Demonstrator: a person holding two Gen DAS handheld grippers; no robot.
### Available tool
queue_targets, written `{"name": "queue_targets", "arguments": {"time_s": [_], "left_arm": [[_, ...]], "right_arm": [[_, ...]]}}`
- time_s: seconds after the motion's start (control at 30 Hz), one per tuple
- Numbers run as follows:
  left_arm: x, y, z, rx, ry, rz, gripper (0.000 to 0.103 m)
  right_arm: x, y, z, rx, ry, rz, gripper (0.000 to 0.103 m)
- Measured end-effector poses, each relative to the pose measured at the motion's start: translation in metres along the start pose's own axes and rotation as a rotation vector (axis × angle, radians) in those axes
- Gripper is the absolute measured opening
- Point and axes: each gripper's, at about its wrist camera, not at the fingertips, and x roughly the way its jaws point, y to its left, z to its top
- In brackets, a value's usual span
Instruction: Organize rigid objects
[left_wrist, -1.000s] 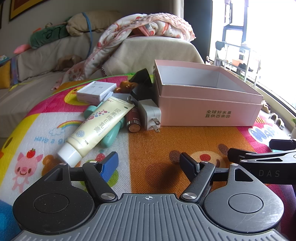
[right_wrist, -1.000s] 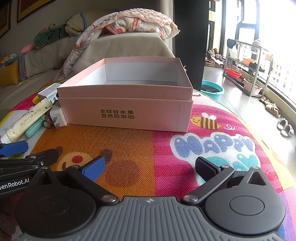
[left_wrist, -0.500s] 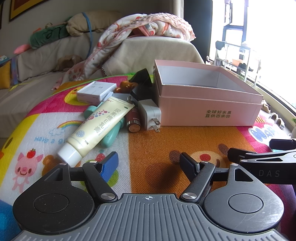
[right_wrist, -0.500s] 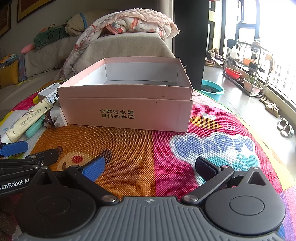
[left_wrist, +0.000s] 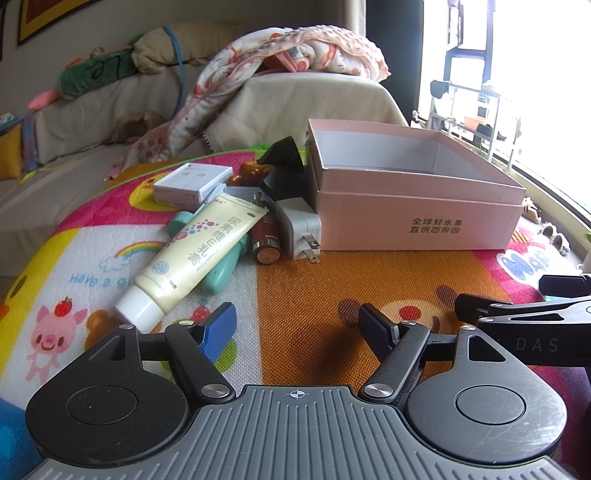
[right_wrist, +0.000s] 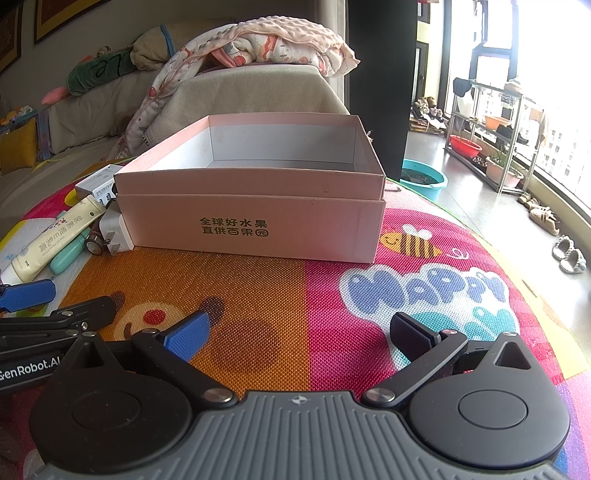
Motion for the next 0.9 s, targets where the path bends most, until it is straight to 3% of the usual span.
{"name": "queue_targets", "arguments": {"time_s": [0.9], "left_arm": [[0.0014,-0.0024,-0.0005,0.003,-0.001,0.002,0.078]], "right_arm": [[-0.0007,-0.0012,0.0007,0.001,0.002,0.001,0.103]]}}
